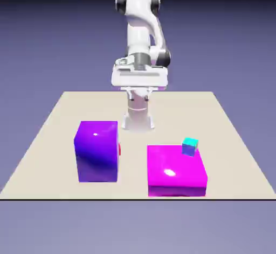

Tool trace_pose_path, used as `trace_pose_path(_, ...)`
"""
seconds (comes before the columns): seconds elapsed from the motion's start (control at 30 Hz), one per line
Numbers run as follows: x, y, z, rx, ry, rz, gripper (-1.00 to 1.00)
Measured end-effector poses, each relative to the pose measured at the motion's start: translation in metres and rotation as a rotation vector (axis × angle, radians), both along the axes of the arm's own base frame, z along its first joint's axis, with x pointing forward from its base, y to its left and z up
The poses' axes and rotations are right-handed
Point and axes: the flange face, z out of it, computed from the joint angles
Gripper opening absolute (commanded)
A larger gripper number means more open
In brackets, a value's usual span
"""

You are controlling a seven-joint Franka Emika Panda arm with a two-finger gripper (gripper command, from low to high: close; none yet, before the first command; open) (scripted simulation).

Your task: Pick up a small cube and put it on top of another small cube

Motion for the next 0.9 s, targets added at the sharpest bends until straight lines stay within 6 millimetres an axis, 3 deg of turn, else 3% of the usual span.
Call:
trace_pose_path(0.07, -0.001, -0.051, -0.026, 0.098, 0.065, -0.176, 0.0)
trace_pose_path(0.17, -0.017, -0.124, -0.067, 0.244, 0.147, -0.449, 0.0)
trace_pose_path(0.3, -0.065, -0.21, -0.122, 0.436, 0.228, -0.825, 0.0)
trace_pose_path(0.37, -0.096, -0.243, -0.147, 0.527, 0.254, -1.009, 0.0)
trace_pose_path(0.5, -0.131, -0.269, -0.176, 0.666, 0.276, -1.3, 0.0)
trace_pose_path(0.9, -0.209, -0.299, -0.238, 0.996, 0.273, -2.017, 0.0)
